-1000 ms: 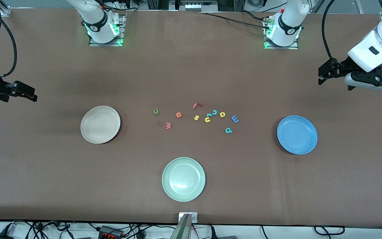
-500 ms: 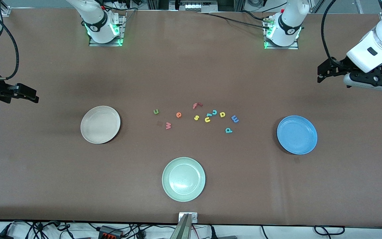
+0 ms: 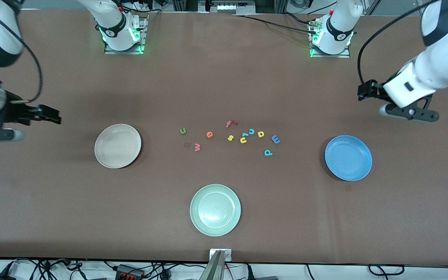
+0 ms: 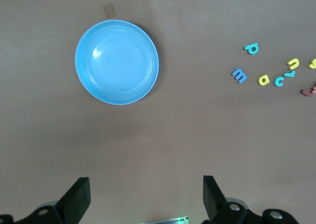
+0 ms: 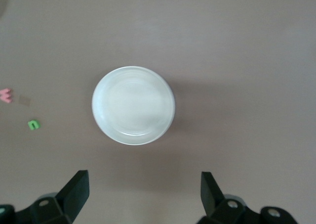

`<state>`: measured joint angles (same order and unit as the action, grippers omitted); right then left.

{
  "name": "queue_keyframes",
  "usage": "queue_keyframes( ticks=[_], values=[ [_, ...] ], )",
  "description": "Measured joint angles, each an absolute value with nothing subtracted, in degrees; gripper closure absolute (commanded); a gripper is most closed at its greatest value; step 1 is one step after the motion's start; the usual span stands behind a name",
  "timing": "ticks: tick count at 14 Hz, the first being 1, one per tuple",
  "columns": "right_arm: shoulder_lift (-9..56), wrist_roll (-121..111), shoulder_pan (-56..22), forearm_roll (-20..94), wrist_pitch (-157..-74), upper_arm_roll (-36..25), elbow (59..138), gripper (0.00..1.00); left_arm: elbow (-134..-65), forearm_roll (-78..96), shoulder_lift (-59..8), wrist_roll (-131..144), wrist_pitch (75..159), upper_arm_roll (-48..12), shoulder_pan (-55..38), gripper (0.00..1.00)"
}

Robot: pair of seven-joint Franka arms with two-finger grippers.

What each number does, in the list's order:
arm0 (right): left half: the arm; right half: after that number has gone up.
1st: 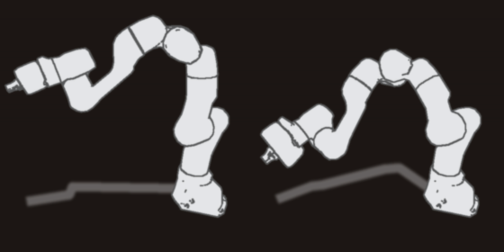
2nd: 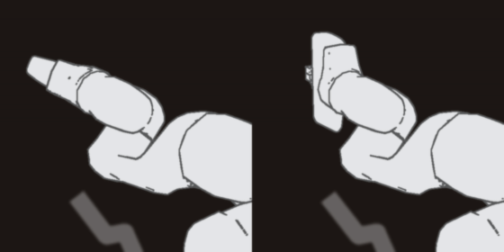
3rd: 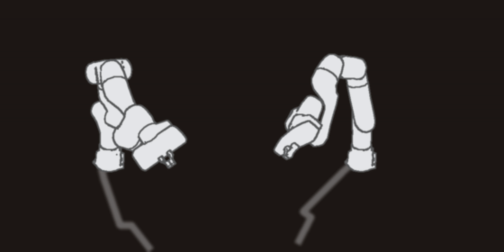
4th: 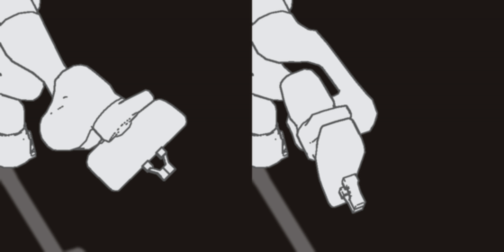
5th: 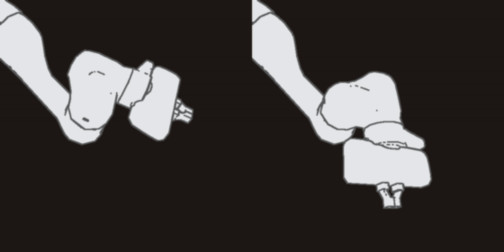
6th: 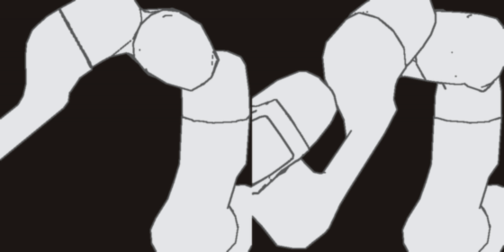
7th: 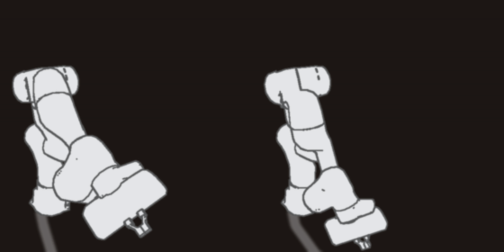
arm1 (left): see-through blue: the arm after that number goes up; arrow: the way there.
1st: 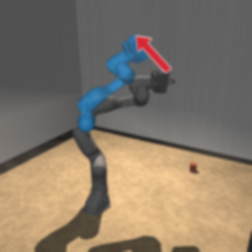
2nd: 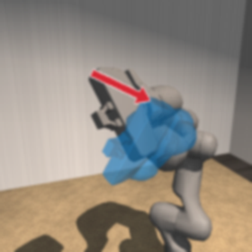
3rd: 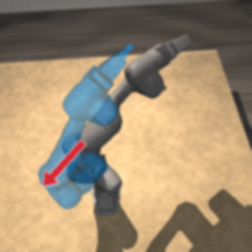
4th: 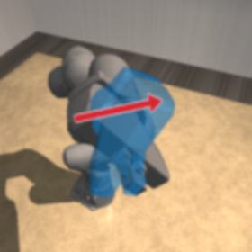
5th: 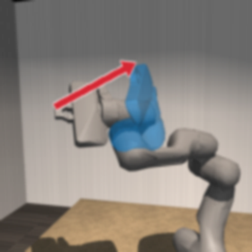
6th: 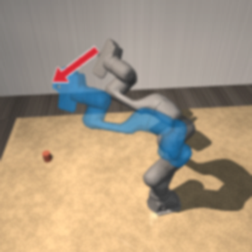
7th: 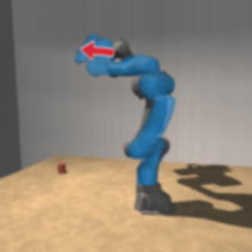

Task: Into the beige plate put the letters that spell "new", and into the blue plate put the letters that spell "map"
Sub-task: 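Grasp the blue m with the left gripper while the right gripper descends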

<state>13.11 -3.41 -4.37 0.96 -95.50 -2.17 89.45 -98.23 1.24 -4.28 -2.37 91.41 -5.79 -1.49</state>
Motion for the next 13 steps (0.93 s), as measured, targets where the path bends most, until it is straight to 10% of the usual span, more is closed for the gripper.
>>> queue_keyframes(
  ticks=[13],
  values=[
    [30.6, 21.9, -31.8, 1.3, -116.8, -1.5, 94.8, 0.0, -100.6, 4.7, -30.3, 39.2, 121.8, -8.8, -14.4, 0.0]
  ],
)
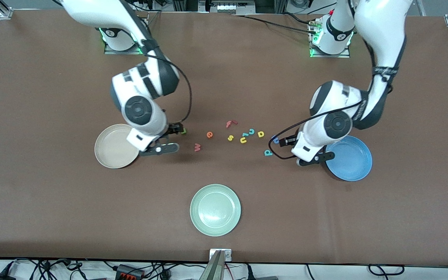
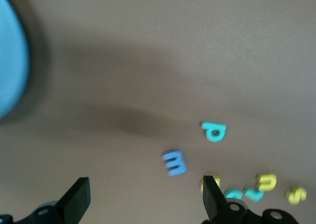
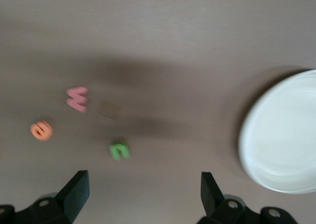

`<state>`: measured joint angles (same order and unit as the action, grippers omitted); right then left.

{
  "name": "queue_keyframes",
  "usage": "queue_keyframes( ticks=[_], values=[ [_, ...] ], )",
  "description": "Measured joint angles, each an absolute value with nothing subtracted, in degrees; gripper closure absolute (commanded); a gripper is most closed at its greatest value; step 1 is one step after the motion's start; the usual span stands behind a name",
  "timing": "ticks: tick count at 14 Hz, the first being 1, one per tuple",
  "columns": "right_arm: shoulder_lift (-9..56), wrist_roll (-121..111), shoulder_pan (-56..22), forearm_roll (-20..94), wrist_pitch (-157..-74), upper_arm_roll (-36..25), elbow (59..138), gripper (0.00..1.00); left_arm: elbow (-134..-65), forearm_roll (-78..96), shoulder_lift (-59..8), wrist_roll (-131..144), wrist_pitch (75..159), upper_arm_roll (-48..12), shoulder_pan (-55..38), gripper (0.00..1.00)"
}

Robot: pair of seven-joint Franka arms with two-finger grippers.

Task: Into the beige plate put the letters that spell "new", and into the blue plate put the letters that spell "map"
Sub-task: 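Grasp the blue m with the left gripper while the right gripper descends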

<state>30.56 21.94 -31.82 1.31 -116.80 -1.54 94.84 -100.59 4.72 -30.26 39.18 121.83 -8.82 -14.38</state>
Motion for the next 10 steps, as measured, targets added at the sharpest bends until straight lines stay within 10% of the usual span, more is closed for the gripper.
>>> queue_keyframes(
  ticks=[7, 10],
  values=[
    [33.6, 24.6, -33.4, 1.3, -131.8, -0.6, 105.8, 0.0, -111.9, 5.2, -34.9, 43.8, 143.4, -10.2, -15.1, 0.32],
    [35.0, 24.8, -33.5, 1.3, -133.4, 0.2, 106.1, 0.19, -112.0, 5.4, -34.7, 45.1, 143.8, -11.8, -14.6, 0.32]
  ],
)
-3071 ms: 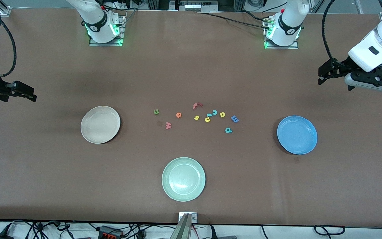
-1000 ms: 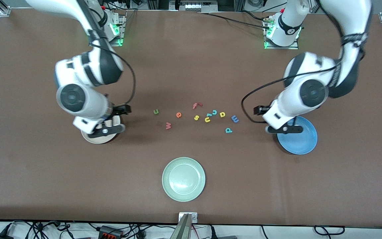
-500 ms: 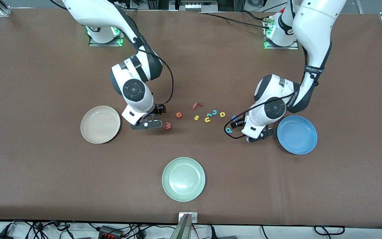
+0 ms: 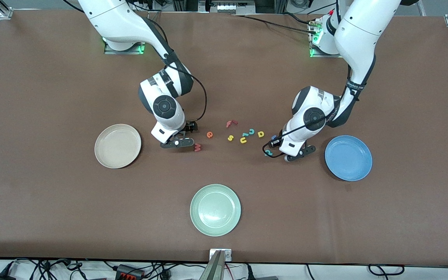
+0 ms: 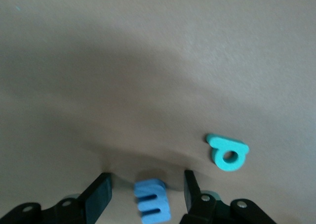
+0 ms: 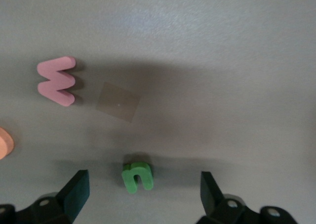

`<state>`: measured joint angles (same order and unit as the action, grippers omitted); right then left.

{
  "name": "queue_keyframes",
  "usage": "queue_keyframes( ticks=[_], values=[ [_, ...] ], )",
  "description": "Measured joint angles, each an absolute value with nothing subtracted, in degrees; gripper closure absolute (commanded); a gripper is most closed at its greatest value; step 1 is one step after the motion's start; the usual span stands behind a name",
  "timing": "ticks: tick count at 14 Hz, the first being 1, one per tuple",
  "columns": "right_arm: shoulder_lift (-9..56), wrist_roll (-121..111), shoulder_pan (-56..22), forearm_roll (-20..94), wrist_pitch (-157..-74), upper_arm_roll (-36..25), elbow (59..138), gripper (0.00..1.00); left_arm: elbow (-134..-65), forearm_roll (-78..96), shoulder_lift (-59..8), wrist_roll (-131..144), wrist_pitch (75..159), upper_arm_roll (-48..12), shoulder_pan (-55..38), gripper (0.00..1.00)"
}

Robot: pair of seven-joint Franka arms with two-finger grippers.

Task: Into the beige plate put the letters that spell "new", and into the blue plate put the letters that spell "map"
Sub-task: 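Grasp the blue m with the left gripper while the right gripper descends, then put the m on the blue plate while the right gripper grasps the n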

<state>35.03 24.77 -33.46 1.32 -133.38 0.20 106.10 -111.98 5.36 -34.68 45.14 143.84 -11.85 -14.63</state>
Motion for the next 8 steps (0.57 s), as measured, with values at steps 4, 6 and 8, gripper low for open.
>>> queue_keyframes(
  ticks=[4, 6, 8],
  values=[
    [35.9, 24.8, -34.1, 1.3, -133.4, 0.8, 106.1, 0.35, -112.1, 5.4, -34.7, 47.1, 143.8, -13.5, -14.6, 0.72],
    [36.0, 24.8, -34.4, 1.4, -133.4, 0.8, 106.1, 0.44, -112.2, 5.4, -34.5, 47.1, 143.6, -13.5, -14.3, 0.78],
    [35.9, 24.8, -34.4, 1.4, -133.4, 0.8, 106.0, 0.52, -112.2, 5.4, -34.1, 47.1, 143.4, -13.5, -14.2, 0.89]
  ],
)
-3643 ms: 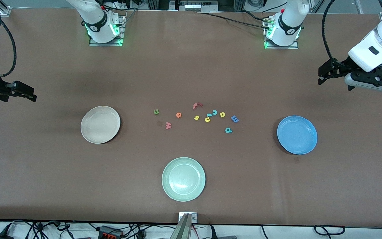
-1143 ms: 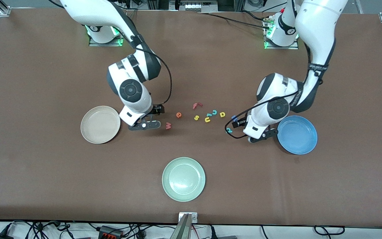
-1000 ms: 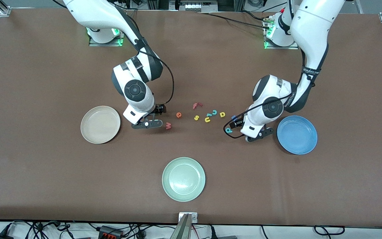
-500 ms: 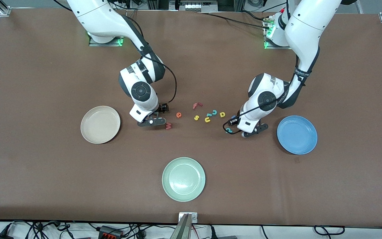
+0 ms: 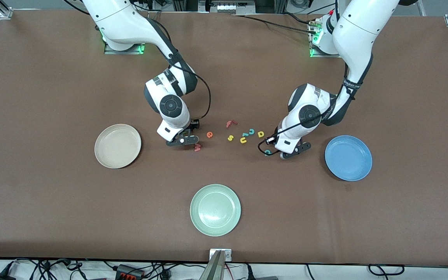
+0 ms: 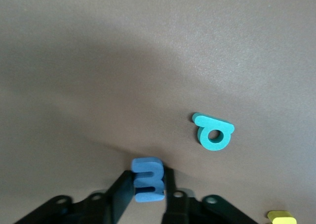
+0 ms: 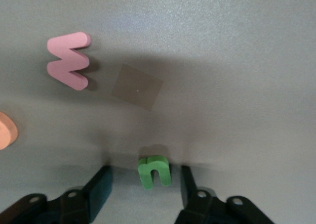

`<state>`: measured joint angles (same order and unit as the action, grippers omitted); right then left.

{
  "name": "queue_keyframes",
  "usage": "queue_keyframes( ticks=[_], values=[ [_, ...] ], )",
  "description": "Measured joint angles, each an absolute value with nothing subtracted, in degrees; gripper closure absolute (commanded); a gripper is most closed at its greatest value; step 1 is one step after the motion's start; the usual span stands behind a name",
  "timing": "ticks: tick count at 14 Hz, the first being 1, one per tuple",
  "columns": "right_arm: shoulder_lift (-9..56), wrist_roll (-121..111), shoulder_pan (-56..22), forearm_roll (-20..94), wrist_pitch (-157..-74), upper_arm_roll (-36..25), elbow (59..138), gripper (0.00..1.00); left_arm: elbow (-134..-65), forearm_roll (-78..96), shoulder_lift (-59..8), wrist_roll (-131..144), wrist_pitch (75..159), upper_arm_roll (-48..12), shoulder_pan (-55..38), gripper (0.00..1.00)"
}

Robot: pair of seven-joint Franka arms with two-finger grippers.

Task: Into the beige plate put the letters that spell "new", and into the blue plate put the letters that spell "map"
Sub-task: 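Put the m on the blue plate while the right gripper grasps the n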

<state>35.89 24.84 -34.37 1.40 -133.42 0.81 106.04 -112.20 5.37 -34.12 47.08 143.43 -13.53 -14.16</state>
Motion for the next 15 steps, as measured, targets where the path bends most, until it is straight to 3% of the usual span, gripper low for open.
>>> queue_keyframes(
  ticks=[4, 9, 14, 15],
  values=[
    [35.6, 24.9, -34.3, 1.5, -133.4, 0.8, 106.0, 0.63, -111.7, 5.0, -33.5, 47.0, 140.6, -13.3, -14.0, 0.9],
    [35.6, 24.9, -34.1, 1.8, -133.5, 0.7, 105.8, 0.72, -104.8, -7.5, -29.2, 40.4, 123.5, -12.4, -9.5, 0.89],
    [35.3, 24.8, -33.9, 1.8, -133.6, 0.2, 104.7, 0.77, -103.1, -11.2, -29.1, 12.6, 121.6, -11.8, 2.8, 0.85],
    [35.1, 24.8, -33.8, 1.8, -133.6, 0.0, 104.5, 0.77, -103.1, -11.2, -29.4, 8.3, 121.6, -11.8, 5.2, 0.8]
  ],
)
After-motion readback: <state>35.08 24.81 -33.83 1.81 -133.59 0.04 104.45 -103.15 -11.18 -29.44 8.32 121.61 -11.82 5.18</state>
